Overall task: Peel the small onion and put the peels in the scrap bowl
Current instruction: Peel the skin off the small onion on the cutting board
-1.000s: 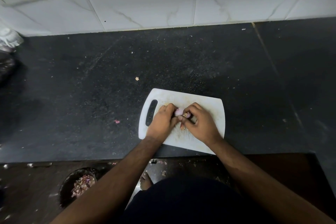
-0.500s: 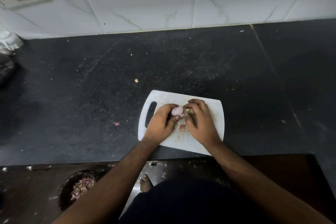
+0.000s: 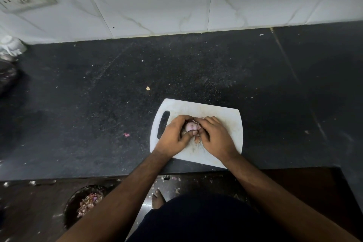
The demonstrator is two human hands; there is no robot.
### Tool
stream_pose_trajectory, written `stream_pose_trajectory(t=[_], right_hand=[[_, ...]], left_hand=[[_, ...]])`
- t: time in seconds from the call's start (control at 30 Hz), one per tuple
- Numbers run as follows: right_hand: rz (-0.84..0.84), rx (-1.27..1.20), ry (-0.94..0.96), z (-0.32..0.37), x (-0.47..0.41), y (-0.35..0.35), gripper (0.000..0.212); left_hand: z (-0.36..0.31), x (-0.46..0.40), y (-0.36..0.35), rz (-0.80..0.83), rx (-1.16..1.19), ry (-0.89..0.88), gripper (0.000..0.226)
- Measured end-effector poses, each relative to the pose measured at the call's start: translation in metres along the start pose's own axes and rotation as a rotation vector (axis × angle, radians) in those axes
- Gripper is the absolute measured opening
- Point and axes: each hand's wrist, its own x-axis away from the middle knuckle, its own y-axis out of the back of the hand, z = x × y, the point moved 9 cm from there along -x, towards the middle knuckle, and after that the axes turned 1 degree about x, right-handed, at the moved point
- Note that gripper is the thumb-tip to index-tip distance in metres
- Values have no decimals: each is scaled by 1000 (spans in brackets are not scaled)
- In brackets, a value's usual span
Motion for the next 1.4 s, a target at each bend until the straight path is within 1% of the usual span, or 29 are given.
stream_pose_trajectory(t=[0.13,0.3,0.43,0.53,0.63,0.73,0.8,0.87,0.97,1.1,1.17,1.27,1.33,1.4], right_hand=[[-13,-3,-2,1,-2,1,31],[8,43,-9,-1,-2,-4,29],[24,105,8,5,0,-2,41],[52,173,15,8,0,-4,45],[84,270,-1,7,-1,-8,44],[97,310,-15,7,-3,-10,39],[98,291,-18,9,-4,-9,42],[73,221,-35,8,-4,-7,45],[28,108,-84,-1,-5,-2,39],[-40,47,-85,-3,-3,2,37],[-125,7,-124,-9,0,9,30],[-277,-53,-235,-23,4,24,21],[-249,-42,-210,-21,3,21,24],[-176,-19,-153,-14,1,12,36]], left_hand=[[0,-1,2,-23,-15,-25,34],[-1,1,0,-21,-21,-31,35],[4,2,-3,-36,-68,-1,41],[5,0,-2,-37,-72,4,39],[4,0,-1,-32,-56,31,36],[10,1,-3,-16,-35,80,34],[11,1,-3,-9,-18,86,33],[10,1,-4,3,6,68,32],[8,2,-4,18,33,51,31],[4,2,-2,25,42,10,35],[3,1,-2,33,27,-5,38],[-1,1,-5,55,-31,-67,41],[-4,1,-7,56,-73,-106,42],[-4,1,-6,45,-80,-95,42]])
